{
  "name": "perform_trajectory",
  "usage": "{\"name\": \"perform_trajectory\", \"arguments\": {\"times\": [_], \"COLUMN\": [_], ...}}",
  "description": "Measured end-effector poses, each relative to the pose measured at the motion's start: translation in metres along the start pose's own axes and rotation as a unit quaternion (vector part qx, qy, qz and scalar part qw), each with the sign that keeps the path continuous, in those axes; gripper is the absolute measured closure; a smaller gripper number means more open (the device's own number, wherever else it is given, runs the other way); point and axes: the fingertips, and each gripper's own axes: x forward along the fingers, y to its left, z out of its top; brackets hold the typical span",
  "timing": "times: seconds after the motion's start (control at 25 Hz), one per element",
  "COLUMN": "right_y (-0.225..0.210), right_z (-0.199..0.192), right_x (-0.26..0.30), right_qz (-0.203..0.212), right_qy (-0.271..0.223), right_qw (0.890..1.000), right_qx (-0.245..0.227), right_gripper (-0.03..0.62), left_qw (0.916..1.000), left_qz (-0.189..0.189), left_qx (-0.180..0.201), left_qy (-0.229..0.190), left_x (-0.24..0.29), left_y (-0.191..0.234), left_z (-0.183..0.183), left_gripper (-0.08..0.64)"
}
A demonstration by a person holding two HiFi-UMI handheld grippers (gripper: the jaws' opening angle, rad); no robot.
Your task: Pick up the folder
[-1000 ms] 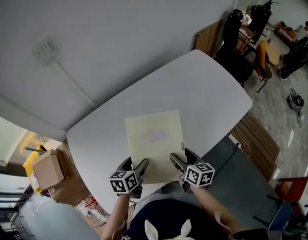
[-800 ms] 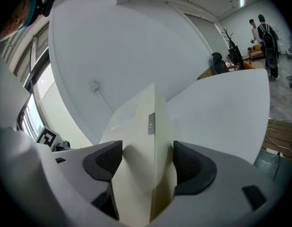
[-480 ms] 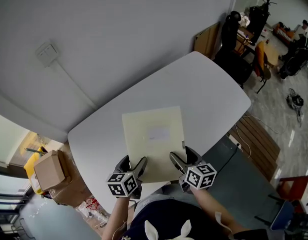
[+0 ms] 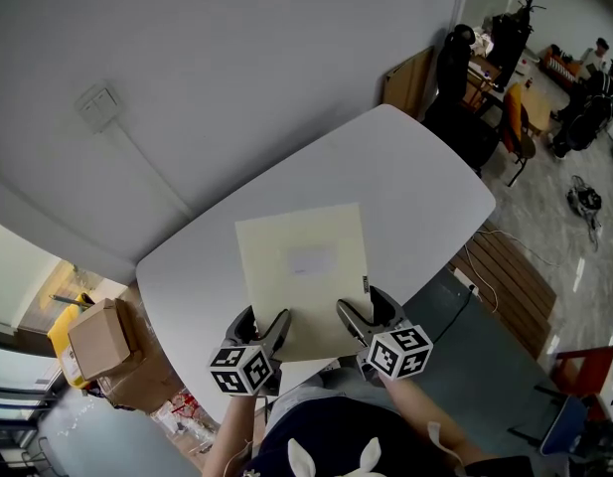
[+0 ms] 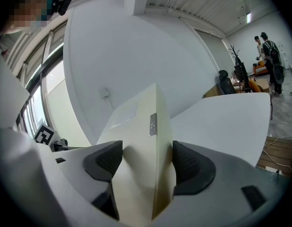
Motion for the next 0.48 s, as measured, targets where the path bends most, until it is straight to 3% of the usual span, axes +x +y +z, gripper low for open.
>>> {"name": "perform_trajectory", "arguments": {"times": [0.48], "right_y": [0.016], "right_z": [0.011], "right_x": [-0.017], "right_qz": [-0.005], "right_qy": [-0.023], "right_qw": [0.999], "right_qx": [-0.022], "right_gripper": [0.288], "left_qw": [0.9998], "left_qz": [-0.009], "left_qx": [0.004], "left_qy": [-0.018], "left_x": [-0.016], "left_y": [-0.01], "left_z": [0.01], "left_gripper": [0.241]}}
